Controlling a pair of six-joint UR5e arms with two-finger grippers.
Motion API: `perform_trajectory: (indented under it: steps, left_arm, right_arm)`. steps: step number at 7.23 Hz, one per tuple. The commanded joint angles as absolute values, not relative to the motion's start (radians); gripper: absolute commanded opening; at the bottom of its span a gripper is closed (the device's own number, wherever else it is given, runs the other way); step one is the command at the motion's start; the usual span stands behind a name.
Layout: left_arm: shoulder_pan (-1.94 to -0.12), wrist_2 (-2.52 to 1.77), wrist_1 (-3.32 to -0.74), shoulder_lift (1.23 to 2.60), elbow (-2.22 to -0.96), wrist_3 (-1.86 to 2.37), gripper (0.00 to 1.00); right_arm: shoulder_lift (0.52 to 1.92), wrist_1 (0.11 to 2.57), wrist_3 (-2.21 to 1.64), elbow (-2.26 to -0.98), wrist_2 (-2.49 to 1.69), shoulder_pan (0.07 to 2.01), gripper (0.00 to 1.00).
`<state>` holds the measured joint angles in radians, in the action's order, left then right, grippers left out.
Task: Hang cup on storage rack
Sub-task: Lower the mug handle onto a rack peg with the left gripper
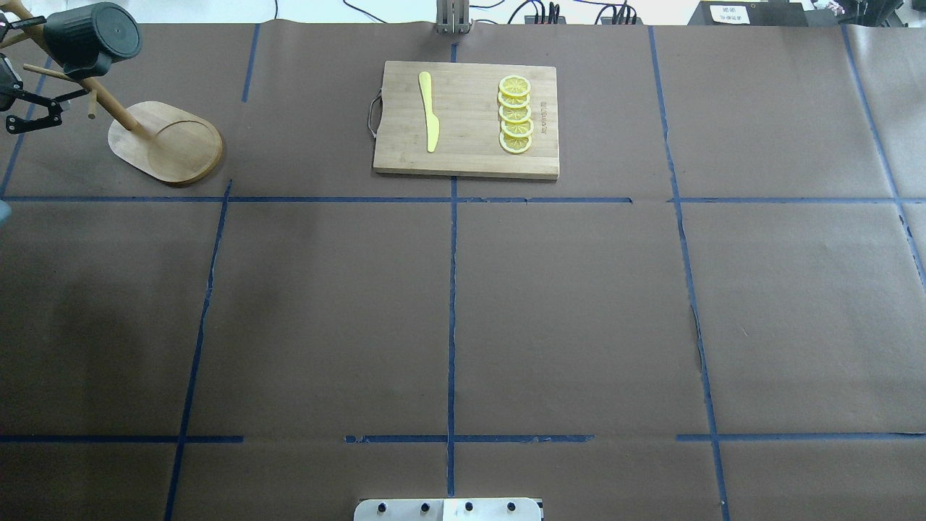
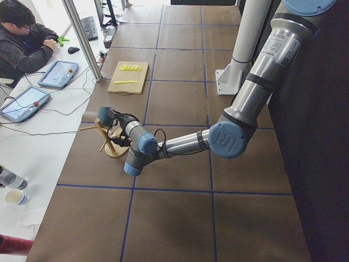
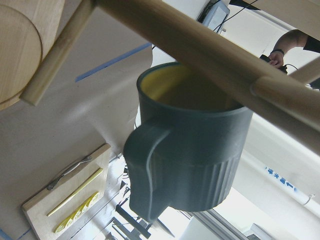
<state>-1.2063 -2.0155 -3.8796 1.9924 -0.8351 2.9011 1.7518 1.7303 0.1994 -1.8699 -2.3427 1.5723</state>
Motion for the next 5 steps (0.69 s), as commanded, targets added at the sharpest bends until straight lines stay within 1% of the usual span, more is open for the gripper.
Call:
perform_trajectory:
  steps: [1, 2, 3, 5]
  left_arm:
    - [-1.21, -2.02, -3.876, 1.921, -0.985, 2.895, 1.0]
    - [-1.213, -2.022, -3.875, 1.91, -1.036, 2.887, 1.0]
    - [-1.215, -2.093, -3.87, 1.91, -1.051, 2.773, 1.0]
    - [-1.322, -2.454, -3.687, 1.92, -1.052, 2.384, 1.0]
  right_arm:
    - [1.752, 1.73, 0.198, -1.87, -2.344, 1.572, 1.0]
    - [1.752, 1.73, 0.198, -1.87, -2.344, 1.572, 1.0]
    - [1.752, 1.73, 0.198, -1.87, -2.344, 1.572, 1.0]
    - [1.752, 1.73, 0.198, -1.87, -2.344, 1.572, 1.0]
